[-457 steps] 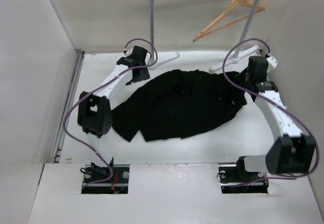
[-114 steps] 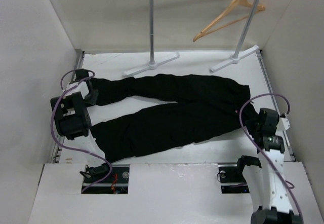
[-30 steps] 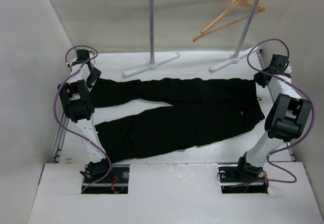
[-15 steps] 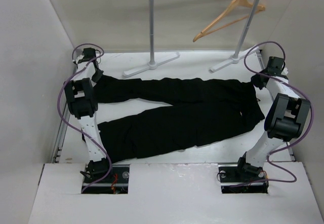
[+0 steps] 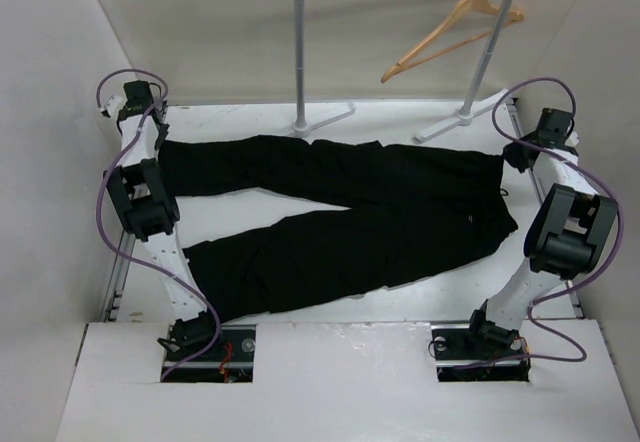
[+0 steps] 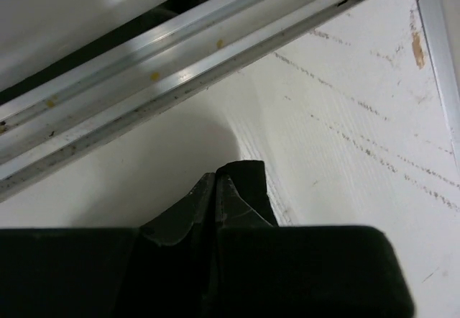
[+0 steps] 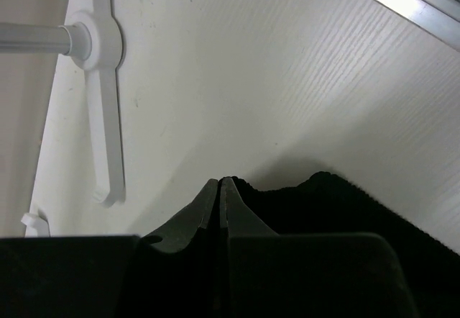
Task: Place the trousers on the hanger
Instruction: Flatten out the trousers at the center of the board.
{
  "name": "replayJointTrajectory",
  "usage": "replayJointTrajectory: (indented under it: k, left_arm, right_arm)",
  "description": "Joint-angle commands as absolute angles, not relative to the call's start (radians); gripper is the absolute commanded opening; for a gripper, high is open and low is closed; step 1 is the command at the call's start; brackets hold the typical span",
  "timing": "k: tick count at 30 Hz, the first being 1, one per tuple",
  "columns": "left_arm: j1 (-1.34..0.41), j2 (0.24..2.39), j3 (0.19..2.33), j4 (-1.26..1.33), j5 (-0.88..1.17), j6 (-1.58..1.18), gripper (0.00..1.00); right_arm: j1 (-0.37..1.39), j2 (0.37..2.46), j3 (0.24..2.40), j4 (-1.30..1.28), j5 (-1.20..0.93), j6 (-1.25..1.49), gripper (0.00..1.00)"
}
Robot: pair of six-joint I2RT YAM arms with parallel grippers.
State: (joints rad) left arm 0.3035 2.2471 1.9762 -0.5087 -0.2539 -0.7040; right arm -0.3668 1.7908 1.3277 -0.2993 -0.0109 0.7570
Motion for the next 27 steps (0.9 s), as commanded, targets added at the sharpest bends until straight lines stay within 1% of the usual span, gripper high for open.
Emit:
replayJointTrajectory:
  k: [1, 3, 6, 9, 12, 16, 17, 18, 20, 21, 22, 24, 26, 27]
  left_arm:
    - [0.303, 2.2, 2.042, -0.503, -0.288, -0.704, 0.01]
    - [0.3, 2.22, 2.059, -0.502, -0.304, -0.7, 0.01]
    - [0.295, 2.279, 2.115, -0.489, -0.339, -0.68, 0.03]
    - [0.282, 2.324, 2.157, -0.483, -0.341, -0.681, 0.09]
    - [0.268, 2.318, 2.163, -0.437, -0.302, -0.672, 0.19]
    - [0.271, 2.28, 2.164, -0.411, -0.259, -0.67, 0.2]
    - [0.271, 2.275, 2.172, -0.423, -0.258, -0.672, 0.22]
    - [0.274, 2.263, 2.163, -0.436, -0.258, -0.673, 0.25]
    - [0.28, 2.2, 2.087, -0.477, -0.252, -0.681, 0.38]
    - [0.28, 2.147, 2.015, -0.494, -0.245, -0.681, 0.42]
    - [0.28, 2.078, 1.912, -0.491, -0.242, -0.681, 0.44]
    - [0.263, 1.915, 1.67, -0.444, -0.255, -0.689, 0.48]
    - [0.257, 1.769, 1.458, -0.391, -0.249, -0.744, 0.5]
    - [0.257, 1.729, 1.398, -0.393, -0.245, -0.767, 0.51]
  right_arm:
    - [-0.383, 1.827, 1.405, -0.238, 0.017, 0.767, 0.07]
    - [-0.383, 1.861, 1.428, -0.25, 0.029, 0.765, 0.06]
    - [-0.384, 1.904, 1.462, -0.245, 0.048, 0.767, 0.06]
    - [-0.381, 1.94, 1.523, -0.276, 0.052, 0.759, 0.07]
    - [-0.375, 1.947, 1.549, -0.282, 0.054, 0.759, 0.07]
    - [-0.363, 1.968, 1.584, -0.299, 0.054, 0.776, 0.08]
    - [-0.361, 1.977, 1.595, -0.307, 0.057, 0.778, 0.09]
    - [-0.358, 1.986, 1.603, -0.314, 0.058, 0.779, 0.12]
    - [-0.352, 1.988, 1.608, -0.322, 0.058, 0.785, 0.2]
    - [-0.351, 1.98, 1.599, -0.315, 0.058, 0.788, 0.29]
    - [-0.346, 1.97, 1.592, -0.311, 0.06, 0.79, 0.37]
    - [-0.338, 1.939, 1.576, -0.321, 0.063, 0.792, 0.5]
    - [-0.331, 1.879, 1.527, -0.315, 0.083, 0.802, 0.59]
    - [-0.326, 1.843, 1.496, -0.31, 0.09, 0.808, 0.62]
